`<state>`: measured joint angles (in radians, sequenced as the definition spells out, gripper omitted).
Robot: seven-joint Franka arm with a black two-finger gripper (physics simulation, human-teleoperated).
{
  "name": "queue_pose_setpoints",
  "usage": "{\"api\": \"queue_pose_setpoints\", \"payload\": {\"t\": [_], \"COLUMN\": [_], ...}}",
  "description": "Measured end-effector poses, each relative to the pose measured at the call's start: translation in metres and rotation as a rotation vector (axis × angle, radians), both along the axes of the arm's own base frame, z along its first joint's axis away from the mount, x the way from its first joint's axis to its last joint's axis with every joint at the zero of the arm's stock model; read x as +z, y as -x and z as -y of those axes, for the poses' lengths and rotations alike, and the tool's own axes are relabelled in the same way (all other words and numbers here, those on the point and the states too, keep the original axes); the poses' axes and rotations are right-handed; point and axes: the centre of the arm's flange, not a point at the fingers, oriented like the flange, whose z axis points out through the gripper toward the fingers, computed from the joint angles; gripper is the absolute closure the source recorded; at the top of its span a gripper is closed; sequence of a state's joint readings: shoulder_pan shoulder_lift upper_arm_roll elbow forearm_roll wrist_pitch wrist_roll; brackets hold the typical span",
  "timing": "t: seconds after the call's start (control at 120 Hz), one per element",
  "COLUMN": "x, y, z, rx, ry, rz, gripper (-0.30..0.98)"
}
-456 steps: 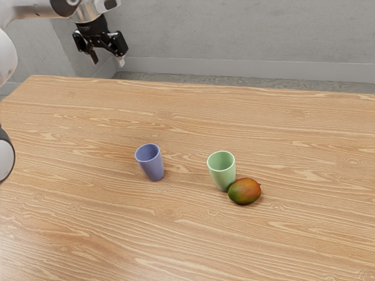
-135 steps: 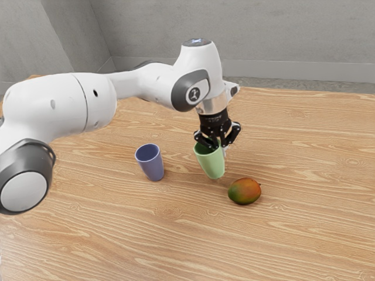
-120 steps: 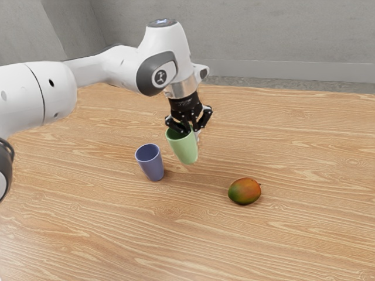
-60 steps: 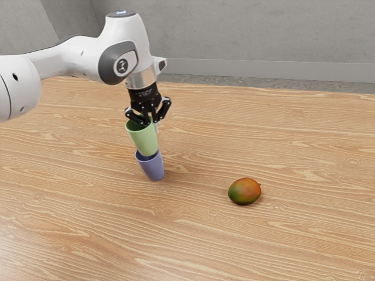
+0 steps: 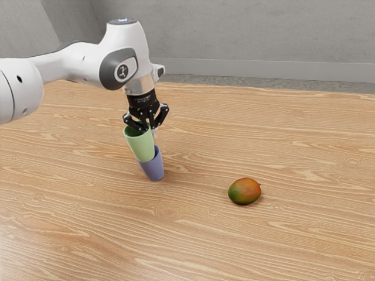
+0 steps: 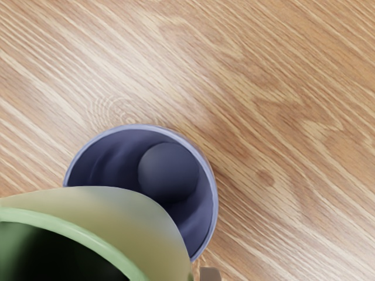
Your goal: Place the right cup onto the left cup
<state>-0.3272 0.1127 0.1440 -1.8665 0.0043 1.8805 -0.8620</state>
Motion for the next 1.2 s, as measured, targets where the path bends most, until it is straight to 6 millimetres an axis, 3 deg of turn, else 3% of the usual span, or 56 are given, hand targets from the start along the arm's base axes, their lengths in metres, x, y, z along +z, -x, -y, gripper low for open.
{"api": "queue_pose_setpoints", "payload": {"t": [0.342,0.592,1.2], "x": [0.001,-0.010,-0.022], "y": [-0.004,-0.007,-0.009], "z": [0.002,-0.008,-0.006], "rx": [0.001,0.019,0.022], "ry": [0.003,-0.003,-0.001], "rz": [0.022,0.018,0.018], "gripper": [0.78,0.78,0.78]}}
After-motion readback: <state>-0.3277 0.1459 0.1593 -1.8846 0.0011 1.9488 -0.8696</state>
